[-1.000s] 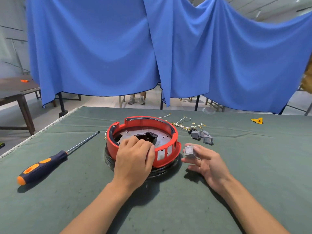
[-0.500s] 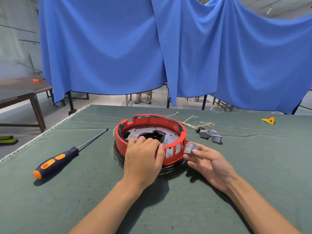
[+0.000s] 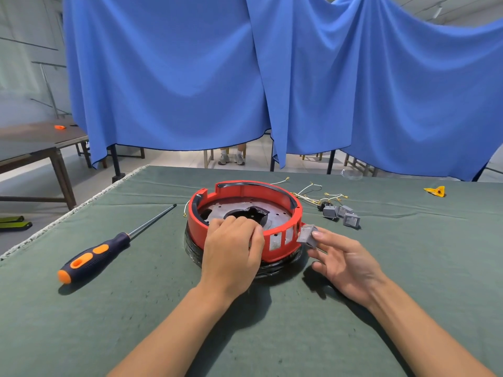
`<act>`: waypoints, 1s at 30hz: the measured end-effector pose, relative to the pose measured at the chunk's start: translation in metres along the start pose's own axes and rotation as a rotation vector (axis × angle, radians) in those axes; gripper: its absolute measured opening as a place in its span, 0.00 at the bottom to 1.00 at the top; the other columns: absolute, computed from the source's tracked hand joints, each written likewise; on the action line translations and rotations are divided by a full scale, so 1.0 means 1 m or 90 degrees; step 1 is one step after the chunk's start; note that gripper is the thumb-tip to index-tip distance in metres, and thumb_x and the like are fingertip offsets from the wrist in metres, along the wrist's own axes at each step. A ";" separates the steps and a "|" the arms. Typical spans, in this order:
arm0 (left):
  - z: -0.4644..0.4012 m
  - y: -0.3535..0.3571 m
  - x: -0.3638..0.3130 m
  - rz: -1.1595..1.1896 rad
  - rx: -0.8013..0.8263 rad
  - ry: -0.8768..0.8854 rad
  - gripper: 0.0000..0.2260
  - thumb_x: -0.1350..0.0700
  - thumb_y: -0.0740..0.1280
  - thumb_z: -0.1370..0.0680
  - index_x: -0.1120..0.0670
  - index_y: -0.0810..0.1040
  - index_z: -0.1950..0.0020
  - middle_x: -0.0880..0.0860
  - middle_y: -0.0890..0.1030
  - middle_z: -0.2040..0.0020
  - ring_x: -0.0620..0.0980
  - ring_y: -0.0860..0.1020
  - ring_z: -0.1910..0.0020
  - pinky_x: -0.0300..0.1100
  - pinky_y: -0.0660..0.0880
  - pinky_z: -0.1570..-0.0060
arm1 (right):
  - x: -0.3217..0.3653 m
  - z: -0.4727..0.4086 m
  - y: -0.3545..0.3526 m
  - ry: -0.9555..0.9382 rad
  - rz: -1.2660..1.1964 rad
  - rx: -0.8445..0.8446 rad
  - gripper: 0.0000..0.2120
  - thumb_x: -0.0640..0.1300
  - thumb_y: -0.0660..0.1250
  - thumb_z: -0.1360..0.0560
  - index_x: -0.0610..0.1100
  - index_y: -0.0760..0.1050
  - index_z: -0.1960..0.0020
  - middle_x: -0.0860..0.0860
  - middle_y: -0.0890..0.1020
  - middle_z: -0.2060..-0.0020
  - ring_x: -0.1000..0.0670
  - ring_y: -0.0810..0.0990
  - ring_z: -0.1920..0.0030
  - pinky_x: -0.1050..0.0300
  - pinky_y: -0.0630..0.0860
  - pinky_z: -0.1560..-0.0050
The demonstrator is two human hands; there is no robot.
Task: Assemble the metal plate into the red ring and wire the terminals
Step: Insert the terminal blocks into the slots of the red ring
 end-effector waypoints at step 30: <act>0.008 -0.008 -0.037 0.032 -0.019 0.159 0.11 0.50 0.68 0.27 0.57 0.81 0.53 0.51 0.81 0.55 0.54 0.77 0.54 0.49 0.74 0.54 | -0.004 0.016 0.048 -0.062 0.113 0.009 0.24 0.45 0.74 0.41 0.44 0.78 0.46 0.46 0.80 0.64 0.52 0.77 0.69 0.63 0.71 0.74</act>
Point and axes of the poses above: each hand's wrist, its own z-axis away from the middle knuckle, its own y-axis out of the palm, x = y × z, the point moved 10 cm from there along -z, towards the middle knuckle
